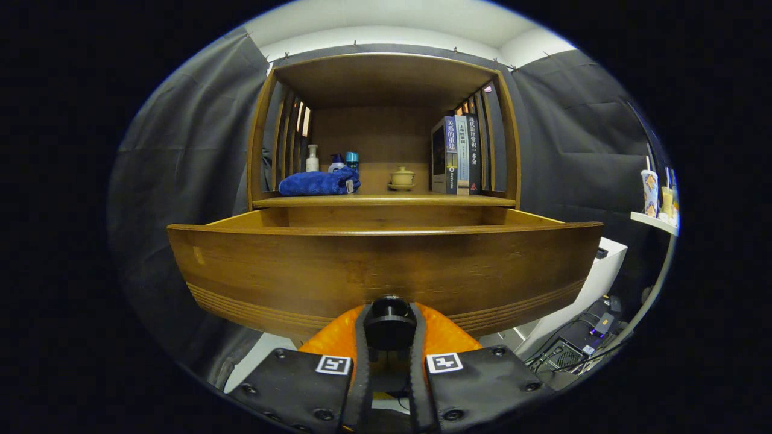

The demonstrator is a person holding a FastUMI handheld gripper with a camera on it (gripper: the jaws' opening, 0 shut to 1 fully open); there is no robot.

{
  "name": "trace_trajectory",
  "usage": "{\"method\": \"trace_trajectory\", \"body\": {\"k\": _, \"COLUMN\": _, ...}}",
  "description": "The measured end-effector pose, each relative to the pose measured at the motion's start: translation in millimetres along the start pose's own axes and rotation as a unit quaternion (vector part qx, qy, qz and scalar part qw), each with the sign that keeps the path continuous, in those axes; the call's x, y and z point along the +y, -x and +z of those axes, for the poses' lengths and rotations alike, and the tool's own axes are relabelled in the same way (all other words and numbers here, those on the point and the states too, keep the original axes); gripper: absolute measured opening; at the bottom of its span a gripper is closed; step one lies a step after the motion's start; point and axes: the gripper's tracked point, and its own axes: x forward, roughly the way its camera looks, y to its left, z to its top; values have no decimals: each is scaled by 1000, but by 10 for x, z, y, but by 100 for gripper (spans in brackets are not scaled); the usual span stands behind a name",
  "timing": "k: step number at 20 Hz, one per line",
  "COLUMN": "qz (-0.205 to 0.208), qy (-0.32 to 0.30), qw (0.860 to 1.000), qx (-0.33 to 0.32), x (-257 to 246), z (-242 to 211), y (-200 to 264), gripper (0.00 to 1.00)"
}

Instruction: Pull open the drawer, take out the items inside it, and place them on the countertop above the cabinet.

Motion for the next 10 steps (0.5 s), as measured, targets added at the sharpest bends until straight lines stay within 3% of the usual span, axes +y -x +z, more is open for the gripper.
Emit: {"method": "trace_trajectory", "body": {"k": 10, "qz": 3, "qy": 6, "qw": 1000, "qx": 3, "x": -3, "z": -183, "y": 131, "gripper": 32}}
